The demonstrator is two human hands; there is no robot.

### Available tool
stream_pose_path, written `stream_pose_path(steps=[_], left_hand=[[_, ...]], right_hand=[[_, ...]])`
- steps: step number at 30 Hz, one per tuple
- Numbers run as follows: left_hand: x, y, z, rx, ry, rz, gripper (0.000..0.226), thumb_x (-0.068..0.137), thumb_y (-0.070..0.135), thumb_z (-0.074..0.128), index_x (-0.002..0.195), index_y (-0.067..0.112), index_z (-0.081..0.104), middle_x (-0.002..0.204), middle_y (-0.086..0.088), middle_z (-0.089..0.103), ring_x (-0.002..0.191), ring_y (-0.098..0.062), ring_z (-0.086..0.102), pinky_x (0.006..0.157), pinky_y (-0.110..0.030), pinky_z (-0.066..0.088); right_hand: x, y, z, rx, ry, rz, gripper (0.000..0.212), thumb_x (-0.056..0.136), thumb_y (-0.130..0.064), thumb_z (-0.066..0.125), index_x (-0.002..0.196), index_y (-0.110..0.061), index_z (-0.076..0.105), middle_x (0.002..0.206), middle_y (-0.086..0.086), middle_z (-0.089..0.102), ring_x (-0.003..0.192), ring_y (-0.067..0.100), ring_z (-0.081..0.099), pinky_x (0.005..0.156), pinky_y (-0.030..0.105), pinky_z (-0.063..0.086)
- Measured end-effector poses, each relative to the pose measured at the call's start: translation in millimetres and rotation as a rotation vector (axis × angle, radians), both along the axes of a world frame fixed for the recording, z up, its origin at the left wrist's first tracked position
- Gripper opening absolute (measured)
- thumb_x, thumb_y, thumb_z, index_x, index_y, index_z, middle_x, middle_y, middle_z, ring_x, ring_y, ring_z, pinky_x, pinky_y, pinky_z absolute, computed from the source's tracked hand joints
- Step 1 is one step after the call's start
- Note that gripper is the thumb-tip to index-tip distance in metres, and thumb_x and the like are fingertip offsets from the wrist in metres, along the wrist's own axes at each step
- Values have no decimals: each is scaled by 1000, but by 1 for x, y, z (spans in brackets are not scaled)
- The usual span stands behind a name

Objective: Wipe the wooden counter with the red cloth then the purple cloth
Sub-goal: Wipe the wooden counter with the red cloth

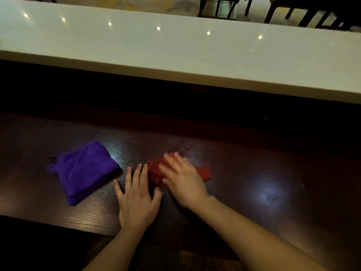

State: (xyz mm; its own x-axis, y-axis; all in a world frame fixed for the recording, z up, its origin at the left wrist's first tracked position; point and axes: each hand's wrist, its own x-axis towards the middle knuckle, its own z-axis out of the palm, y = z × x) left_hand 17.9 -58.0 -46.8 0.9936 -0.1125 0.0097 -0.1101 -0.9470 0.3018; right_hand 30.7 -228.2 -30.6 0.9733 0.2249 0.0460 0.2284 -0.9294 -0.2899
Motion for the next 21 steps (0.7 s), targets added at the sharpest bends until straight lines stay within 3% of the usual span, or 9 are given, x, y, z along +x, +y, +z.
stream_pose_path(steps=[4, 10, 12, 19, 21], left_hand=[[-1, 2, -3, -36, -13, -9, 75, 81, 49, 39, 152, 26, 27, 160, -1, 31, 151, -20, 11, 119, -61, 2], [-1, 0, 0, -1, -11, -7, 70, 82, 48, 38, 149, 27, 35, 159, -1, 32, 151, -22, 13, 119, -60, 1], [-1, 0, 1, 10, -6, -9, 70, 82, 49, 37, 149, 28, 35, 159, -1, 31, 151, -22, 12, 119, -59, -1], [1, 0, 1, 21, 0, -15, 67, 85, 52, 31, 148, 29, 36, 160, -2, 31, 151, -23, 12, 118, -62, 4], [1, 0, -2, 27, -13, -12, 65, 87, 52, 32, 147, 29, 38, 158, -3, 34, 150, -24, 15, 118, -63, 6]], right_hand=[[-37, -23, -3, 0, -54, 114, 45, 92, -45, 49, 134, -29, 50, 152, -1, 38, 142, 24, 31, 117, 43, 23], [27, -46, 3, 109, -13, -408, 45, 93, -34, 53, 136, -22, 50, 154, 3, 34, 146, 24, 19, 118, 41, 22], [28, -32, 2, 119, -23, -468, 45, 92, -31, 54, 136, -22, 50, 155, 3, 32, 147, 23, 17, 117, 40, 23], [-56, -22, 2, 48, -39, -13, 43, 90, -37, 53, 132, -25, 53, 152, 2, 39, 143, 22, 28, 116, 38, 27], [-80, -57, -1, 15, -60, -21, 42, 90, -37, 53, 130, -23, 55, 149, 4, 42, 142, 23, 32, 115, 41, 29]])
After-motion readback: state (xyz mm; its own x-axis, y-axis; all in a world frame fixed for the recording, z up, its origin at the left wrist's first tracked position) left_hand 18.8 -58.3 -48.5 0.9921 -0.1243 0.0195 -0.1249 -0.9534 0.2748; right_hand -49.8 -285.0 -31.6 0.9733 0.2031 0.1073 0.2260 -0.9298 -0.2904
